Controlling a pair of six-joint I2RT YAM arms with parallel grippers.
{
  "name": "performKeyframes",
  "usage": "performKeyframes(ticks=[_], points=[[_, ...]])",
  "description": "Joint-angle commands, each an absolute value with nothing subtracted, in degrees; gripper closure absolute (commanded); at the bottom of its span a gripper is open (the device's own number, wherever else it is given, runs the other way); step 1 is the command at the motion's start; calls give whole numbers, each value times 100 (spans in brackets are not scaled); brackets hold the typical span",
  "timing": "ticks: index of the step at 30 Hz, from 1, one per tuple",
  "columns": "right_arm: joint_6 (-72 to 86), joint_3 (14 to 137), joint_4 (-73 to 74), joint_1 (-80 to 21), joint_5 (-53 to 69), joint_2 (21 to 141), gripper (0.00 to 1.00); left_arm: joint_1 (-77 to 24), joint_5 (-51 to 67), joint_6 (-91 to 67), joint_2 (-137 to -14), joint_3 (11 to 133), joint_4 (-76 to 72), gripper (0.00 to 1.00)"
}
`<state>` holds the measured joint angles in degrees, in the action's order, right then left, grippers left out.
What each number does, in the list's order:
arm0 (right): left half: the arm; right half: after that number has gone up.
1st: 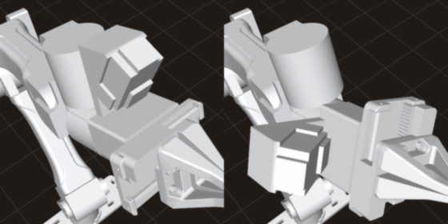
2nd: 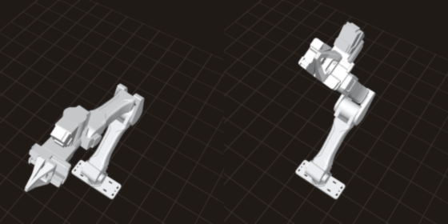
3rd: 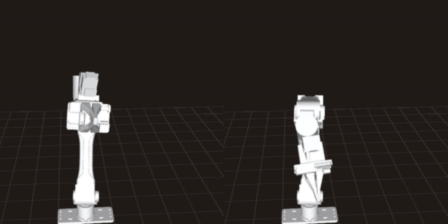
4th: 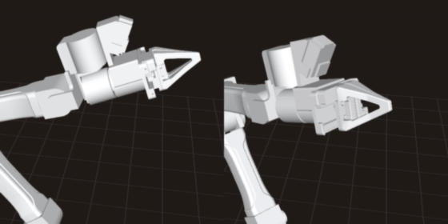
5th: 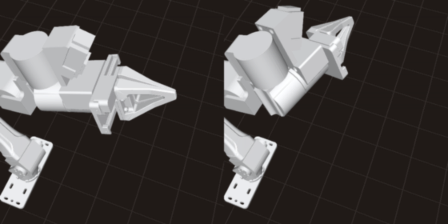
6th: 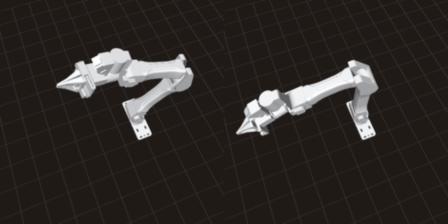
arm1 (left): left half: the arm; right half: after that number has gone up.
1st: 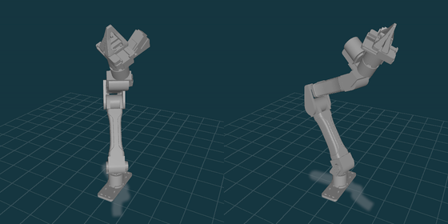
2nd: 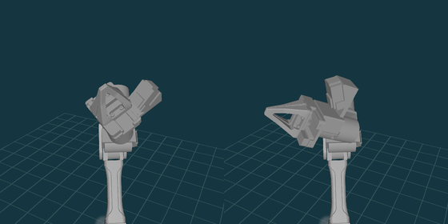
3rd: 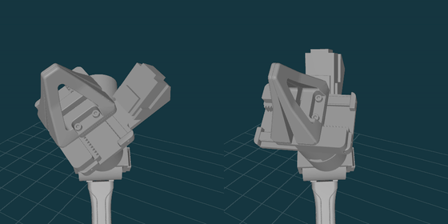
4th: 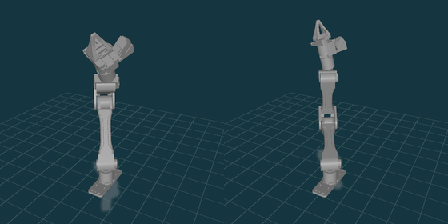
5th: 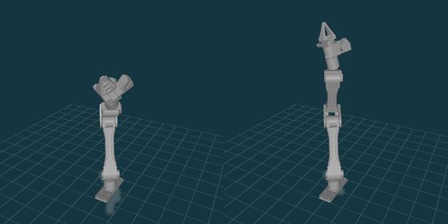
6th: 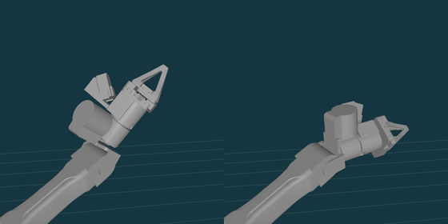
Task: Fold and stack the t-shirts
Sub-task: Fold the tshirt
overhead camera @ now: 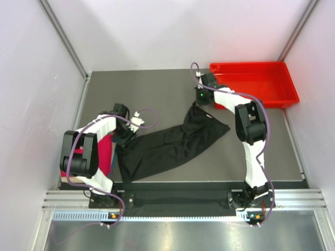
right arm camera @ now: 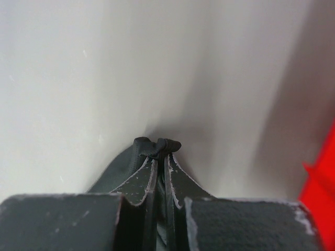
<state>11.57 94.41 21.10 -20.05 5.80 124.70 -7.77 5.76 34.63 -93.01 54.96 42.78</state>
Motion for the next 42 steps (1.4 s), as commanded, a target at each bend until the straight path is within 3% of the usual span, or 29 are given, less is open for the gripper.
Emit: performKeyframes(ticks=[1, 11, 23, 36, 40, 42], points=[[1248, 10325, 2461, -2136, 738, 12910, 100, -861, 853, 3480, -9053, 5458, 4544, 58], [2090, 12689, 2927, -2118, 1028, 14387, 100, -1633, 808, 3366, -9159, 5361, 4561, 58], [3602, 13456, 1723, -2127, 1327, 15257, 100, -2759, 1836, 3981, -8614, 5159, 5729, 58], [3815, 14062, 862, -2680, 1169, 15829, 100, -3463, 2795, 4280, -8042, 4992, 6407, 54], [3814, 14133, 703, -2812, 1037, 15873, 100, -3463, 2786, 4237, -7761, 4983, 6407, 48], [3832, 14159, 563, -2839, 898, 15891, 100, -3463, 2716, 4201, -7542, 5010, 6416, 40]])
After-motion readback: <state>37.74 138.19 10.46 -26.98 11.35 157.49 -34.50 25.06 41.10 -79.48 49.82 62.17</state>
